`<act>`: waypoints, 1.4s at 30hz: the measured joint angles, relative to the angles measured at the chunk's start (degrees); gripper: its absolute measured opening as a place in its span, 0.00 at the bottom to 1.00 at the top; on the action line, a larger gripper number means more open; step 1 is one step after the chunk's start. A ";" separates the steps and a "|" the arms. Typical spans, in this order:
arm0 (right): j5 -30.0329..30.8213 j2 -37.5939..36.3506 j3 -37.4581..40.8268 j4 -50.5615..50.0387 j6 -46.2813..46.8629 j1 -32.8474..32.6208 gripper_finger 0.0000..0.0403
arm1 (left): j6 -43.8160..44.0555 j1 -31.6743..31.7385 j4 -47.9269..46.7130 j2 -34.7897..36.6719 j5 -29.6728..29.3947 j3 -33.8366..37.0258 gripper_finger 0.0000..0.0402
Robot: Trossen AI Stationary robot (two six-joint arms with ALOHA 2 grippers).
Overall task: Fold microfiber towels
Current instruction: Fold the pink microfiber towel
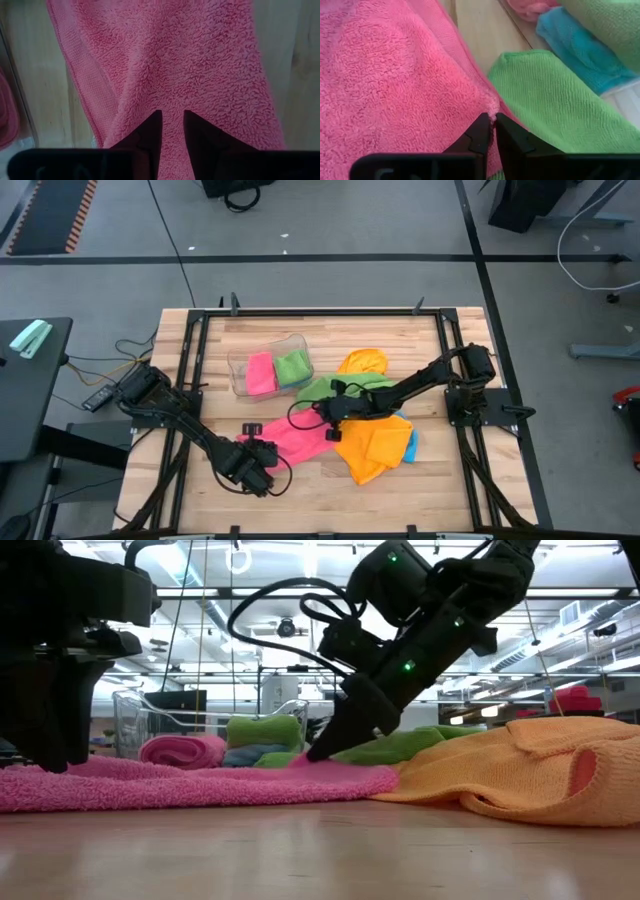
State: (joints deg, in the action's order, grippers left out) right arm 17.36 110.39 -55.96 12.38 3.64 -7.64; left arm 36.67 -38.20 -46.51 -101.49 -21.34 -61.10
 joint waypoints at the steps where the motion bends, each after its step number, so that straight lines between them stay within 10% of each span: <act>1: 0.39 0.00 -0.21 -0.70 0.27 0.00 0.10 | 0.02 0.00 -0.06 0.00 0.00 0.00 0.23; 42: 1.39 -2.27 -0.65 -8.39 -0.17 0.17 0.06 | 3.79 -1.57 1.33 -0.09 4.75 1.34 0.16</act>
State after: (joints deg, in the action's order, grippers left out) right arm 18.75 108.12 -56.62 3.98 3.47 -7.47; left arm 40.45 -39.77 -45.18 -101.58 -16.59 -59.76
